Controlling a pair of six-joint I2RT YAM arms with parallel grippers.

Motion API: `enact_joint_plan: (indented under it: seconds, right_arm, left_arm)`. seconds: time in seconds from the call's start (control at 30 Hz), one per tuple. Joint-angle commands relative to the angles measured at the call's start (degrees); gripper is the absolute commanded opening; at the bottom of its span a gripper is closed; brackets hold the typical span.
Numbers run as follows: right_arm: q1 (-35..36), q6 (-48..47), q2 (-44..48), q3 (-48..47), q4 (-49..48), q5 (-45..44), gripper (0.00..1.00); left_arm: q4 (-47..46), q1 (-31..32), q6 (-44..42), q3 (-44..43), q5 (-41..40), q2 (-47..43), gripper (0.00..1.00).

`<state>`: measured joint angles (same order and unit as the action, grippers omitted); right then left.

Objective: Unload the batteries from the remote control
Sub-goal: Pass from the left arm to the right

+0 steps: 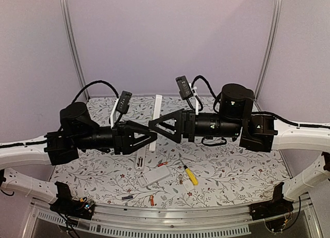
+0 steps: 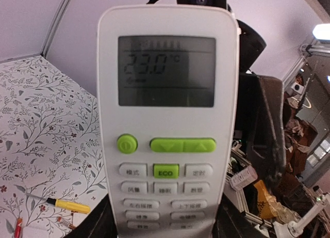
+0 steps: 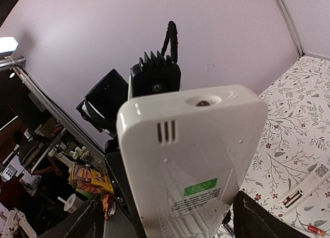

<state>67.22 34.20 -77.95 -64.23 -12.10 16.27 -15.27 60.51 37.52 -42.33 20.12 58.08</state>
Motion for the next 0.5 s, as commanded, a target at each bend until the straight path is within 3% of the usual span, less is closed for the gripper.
enact_joint_plan:
  seconds: [0.0,0.2,0.47]
  right_arm:
    - [0.45,-0.72,-0.82,-1.08,-2.92,2.54,0.80]
    - [0.51,0.07,0.36,0.74,-5.72,2.38,0.74]
    - [0.47,0.72,2.78,3.54,-9.53,2.86,0.44]
  left_arm:
    - [-6.66,2.12,-0.88,-1.97,-0.06,1.37,0.44]
    - [-8.86,3.28,-0.56,-3.07,2.36,3.34,0.44]
    - [-10.23,3.83,-0.34,-3.63,1.92,4.29,0.44]
